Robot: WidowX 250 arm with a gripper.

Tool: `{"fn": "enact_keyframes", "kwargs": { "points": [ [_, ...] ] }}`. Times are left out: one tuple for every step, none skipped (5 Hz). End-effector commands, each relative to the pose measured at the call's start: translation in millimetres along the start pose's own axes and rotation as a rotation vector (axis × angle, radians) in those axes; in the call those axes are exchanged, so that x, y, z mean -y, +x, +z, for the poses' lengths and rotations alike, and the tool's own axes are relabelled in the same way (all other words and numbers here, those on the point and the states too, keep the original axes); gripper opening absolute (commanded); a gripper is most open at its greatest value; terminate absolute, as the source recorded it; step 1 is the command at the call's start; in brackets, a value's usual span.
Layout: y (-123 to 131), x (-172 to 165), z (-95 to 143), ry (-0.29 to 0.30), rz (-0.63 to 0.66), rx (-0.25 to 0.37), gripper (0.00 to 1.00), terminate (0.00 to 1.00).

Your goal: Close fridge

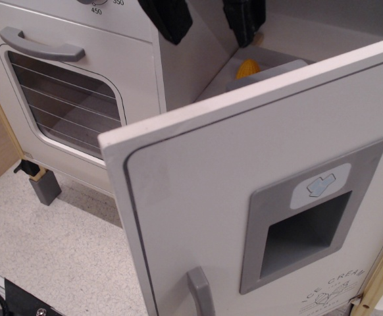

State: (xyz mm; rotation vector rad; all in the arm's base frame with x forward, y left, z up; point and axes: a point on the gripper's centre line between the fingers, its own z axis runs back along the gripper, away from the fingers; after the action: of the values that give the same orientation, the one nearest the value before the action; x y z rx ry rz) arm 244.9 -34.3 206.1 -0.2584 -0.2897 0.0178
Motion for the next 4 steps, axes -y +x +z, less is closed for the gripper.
{"fn": "enact_keyframes", "kwargs": {
  "points": [
    [-37.3, 19.3, 26.0, -0.084, -0.101, 0.066, 1.0, 0.0],
    [-46.1, 21.6, 27.1, -0.126, -0.132, 0.095, 1.0, 0.0],
    [-55.8, 25.1, 26.4, -0.138, -0.171, 0.107, 1.0, 0.0],
    [-64.6, 25.9, 16.1, -0.085, -0.204, 0.109, 1.0, 0.0]
  ]
}}
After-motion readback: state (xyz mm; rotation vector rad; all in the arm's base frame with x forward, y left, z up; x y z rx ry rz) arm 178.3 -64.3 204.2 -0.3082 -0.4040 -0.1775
